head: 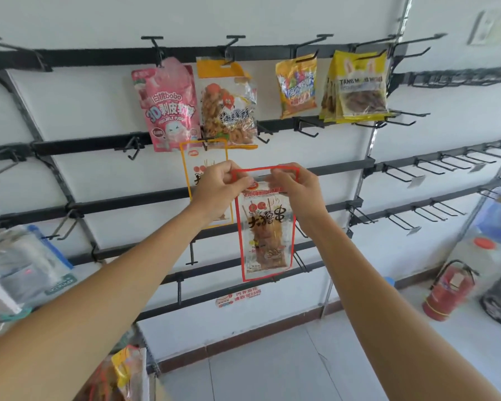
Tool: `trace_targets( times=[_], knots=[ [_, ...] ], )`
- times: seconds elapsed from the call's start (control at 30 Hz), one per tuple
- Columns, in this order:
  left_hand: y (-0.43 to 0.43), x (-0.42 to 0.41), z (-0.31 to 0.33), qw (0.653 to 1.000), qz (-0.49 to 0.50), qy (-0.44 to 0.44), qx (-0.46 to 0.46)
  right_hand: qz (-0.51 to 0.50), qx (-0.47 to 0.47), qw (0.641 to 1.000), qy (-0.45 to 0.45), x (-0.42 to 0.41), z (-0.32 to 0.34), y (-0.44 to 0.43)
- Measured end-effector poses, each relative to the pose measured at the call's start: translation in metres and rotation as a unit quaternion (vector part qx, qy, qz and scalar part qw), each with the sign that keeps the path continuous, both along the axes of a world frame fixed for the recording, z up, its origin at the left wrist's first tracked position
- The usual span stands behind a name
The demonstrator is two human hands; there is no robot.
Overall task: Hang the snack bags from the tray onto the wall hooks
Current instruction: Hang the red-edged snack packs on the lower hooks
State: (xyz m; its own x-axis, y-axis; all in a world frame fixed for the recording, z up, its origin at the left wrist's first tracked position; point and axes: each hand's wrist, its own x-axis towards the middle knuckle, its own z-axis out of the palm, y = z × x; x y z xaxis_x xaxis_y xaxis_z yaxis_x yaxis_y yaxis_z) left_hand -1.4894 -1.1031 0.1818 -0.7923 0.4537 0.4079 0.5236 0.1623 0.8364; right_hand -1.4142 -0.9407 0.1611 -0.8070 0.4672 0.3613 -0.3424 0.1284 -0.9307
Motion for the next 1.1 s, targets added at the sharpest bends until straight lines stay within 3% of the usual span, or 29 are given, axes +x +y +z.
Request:
trace_targets(
  times=[0.13,0.23,0.33,0.43,0.6,0.73,0.87,1.1],
  knots=[
    [0.012,-0.031,-0.014,0.983,0.029,0.168,-0.071,-0.027,-0.020,0.999,-0.018,-0.033,-0.003,0.012],
    [0.027,-0.057,-0.020,0.921,0.074,0.358,-0.132,-0.063,-0.022,0.997,-0.025,-0.058,-0.003,0.026],
    [0.039,-0.081,-0.027,0.871,0.055,0.452,-0.183,-0.097,0.000,0.995,-0.033,-0.080,-0.001,0.039],
    [0.048,-0.108,-0.027,0.853,0.035,0.472,-0.219,-0.128,0.005,0.991,-0.036,-0.105,-0.002,0.051],
    [0.063,-0.134,-0.028,0.870,0.048,0.437,-0.224,-0.148,-0.004,0.989,-0.013,-0.136,0.000,0.056],
    [0.067,-0.147,-0.028,0.859,0.070,0.462,-0.209,-0.100,0.035,0.994,0.026,-0.155,0.003,0.073],
    [0.074,-0.157,-0.031,0.837,0.064,0.486,-0.243,-0.046,0.065,0.997,-0.002,-0.176,-0.004,0.089],
    [0.098,-0.167,-0.031,0.841,0.098,0.452,-0.282,-0.020,0.041,0.999,-0.028,-0.212,-0.012,0.099]
  ],
)
